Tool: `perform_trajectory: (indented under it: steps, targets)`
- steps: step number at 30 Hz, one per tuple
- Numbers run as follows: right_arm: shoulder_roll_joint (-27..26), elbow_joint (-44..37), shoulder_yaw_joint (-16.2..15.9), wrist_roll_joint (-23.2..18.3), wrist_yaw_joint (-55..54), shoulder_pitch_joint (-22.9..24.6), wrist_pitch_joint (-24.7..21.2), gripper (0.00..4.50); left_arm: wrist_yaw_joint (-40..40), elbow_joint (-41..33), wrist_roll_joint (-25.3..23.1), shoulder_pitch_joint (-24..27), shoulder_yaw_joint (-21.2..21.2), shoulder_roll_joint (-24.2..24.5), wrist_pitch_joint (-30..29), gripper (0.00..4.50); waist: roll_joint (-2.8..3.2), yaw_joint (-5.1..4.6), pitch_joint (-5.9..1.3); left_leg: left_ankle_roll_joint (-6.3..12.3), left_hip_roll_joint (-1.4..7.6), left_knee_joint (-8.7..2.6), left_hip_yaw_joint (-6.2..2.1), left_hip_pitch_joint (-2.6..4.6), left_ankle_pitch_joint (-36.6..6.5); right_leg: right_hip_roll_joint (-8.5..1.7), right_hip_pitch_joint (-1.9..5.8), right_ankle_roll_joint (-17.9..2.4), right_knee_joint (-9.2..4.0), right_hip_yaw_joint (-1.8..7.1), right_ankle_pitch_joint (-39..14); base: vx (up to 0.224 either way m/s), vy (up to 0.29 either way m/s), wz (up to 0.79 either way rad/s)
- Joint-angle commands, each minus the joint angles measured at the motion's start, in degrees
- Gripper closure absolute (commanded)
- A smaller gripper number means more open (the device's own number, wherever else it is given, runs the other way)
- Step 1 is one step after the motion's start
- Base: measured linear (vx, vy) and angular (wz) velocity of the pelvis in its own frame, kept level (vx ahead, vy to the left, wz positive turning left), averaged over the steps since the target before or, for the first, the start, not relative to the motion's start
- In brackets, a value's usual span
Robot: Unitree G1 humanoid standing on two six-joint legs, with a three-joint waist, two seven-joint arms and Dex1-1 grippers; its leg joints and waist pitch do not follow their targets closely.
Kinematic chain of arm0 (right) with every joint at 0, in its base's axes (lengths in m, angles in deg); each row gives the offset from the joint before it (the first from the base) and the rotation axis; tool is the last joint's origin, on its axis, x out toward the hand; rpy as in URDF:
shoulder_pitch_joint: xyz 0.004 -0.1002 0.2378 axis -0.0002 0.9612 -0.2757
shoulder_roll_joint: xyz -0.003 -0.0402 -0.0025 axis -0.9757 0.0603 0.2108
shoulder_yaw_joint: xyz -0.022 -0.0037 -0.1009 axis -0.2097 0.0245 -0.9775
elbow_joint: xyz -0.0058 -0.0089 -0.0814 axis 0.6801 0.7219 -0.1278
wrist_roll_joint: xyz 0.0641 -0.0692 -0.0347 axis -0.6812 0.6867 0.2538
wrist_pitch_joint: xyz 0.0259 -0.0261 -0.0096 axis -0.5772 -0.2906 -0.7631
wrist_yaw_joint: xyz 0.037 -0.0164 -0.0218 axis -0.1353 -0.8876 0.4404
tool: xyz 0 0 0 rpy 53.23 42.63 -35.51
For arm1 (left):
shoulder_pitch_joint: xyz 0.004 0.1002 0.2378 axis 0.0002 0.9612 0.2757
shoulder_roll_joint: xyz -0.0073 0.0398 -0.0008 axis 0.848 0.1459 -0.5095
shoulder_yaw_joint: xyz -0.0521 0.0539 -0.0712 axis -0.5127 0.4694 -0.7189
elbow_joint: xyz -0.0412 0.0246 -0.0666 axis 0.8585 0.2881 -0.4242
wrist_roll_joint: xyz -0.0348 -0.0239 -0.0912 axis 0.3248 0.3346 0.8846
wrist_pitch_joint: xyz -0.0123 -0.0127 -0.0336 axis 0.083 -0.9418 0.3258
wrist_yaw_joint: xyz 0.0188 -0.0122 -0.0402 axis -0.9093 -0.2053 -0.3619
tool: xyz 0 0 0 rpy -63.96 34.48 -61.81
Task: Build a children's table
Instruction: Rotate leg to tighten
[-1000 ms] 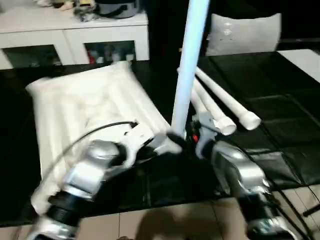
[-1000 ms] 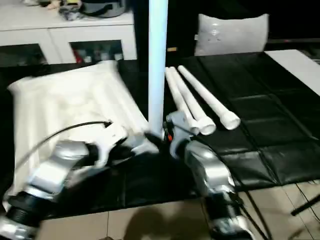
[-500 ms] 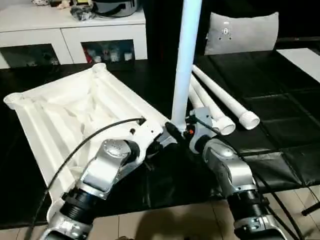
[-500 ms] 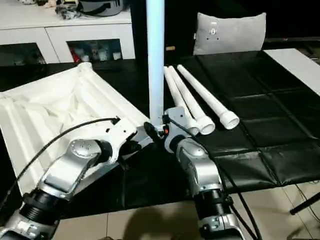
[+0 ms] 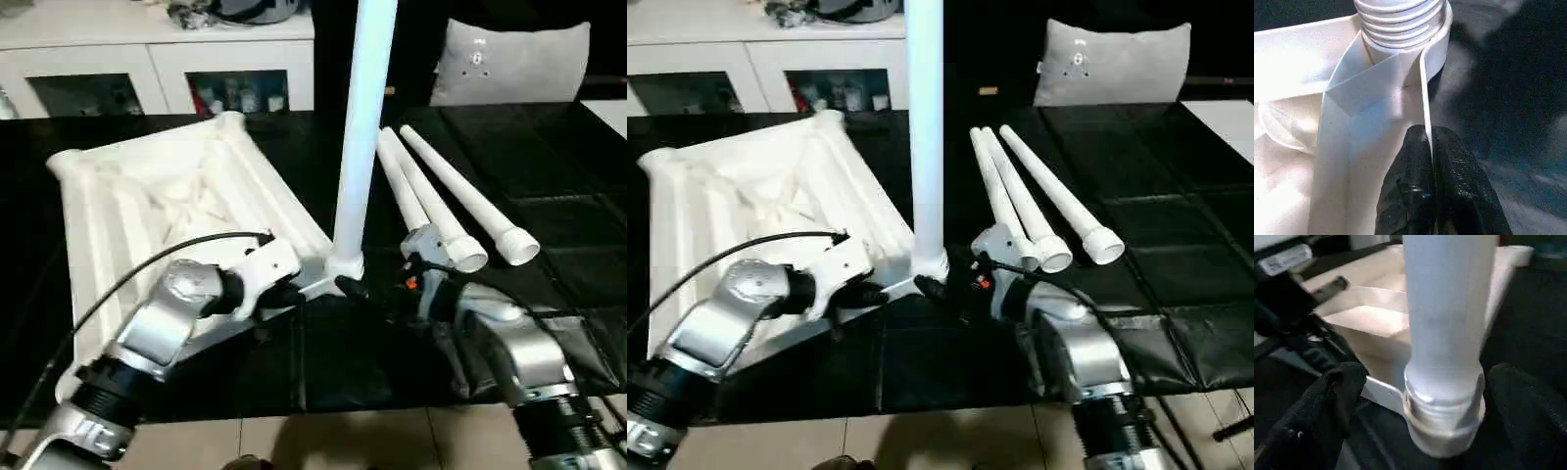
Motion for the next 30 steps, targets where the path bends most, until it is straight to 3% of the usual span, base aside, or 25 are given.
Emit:
perform_trajectory:
  steps: [1,9,10,18,30]
  targets:
    - [2.07,-0.40,-1.06,0.26,3.51,-1.22,1.33,0.03,5.52,-1.57,1.41,-1.89,2.05,0.89,4.52,4.50,0.43,-0.25,-3.93,0.31,2.97,-4.45,-1.21,2.32,-18.99,-3.98,1.91,-11.44,-4.86,2.26,-17.55,0.000,0.000,0.00]
    - [6.08,4.12,-4.66,1.65,12.29,-4.59,4.29,0.03,12.76,0.77,1.54,-2.77,4.55,4.44,10.49,4.50,0.09,0.15,-3.84,-0.29,2.92,-4.46,-1.24,2.20,-20.04,-4.23,1.94,-11.48,-4.80,2.37,-18.82,0.000,0.000,0.00]
    - [6.45,4.67,-5.24,1.44,13.63,-5.01,4.32,0.30,13.00,1.26,1.40,-2.98,4.62,4.63,11.17,4.50,0.16,0.16,-3.92,-0.05,2.93,-4.49,-1.32,2.00,-19.19,-4.22,2.12,-11.57,-4.64,2.30,-18.16,0.000,0.000,0.00]
    - [8.16,5.26,-7.43,0.61,19.25,-5.91,3.97,0.81,14.08,4.21,1.07,-4.36,4.56,5.07,14.11,4.50,-0.16,0.19,-4.24,1.61,2.96,-4.13,-1.10,1.79,-15.28,-4.17,2.43,-13.12,-4.13,2.23,-13.60,0.000,0.000,0.00]
    - [9.32,5.74,-8.34,0.42,22.09,-6.00,3.18,1.76,14.45,5.15,1.02,-4.33,4.42,5.15,15.28,4.50,-0.45,0.37,-4.13,1.46,3.04,-4.12,-1.03,1.92,-15.66,-4.23,2.22,-12.42,-4.37,2.25,-16.92,0.000,0.000,0.00]
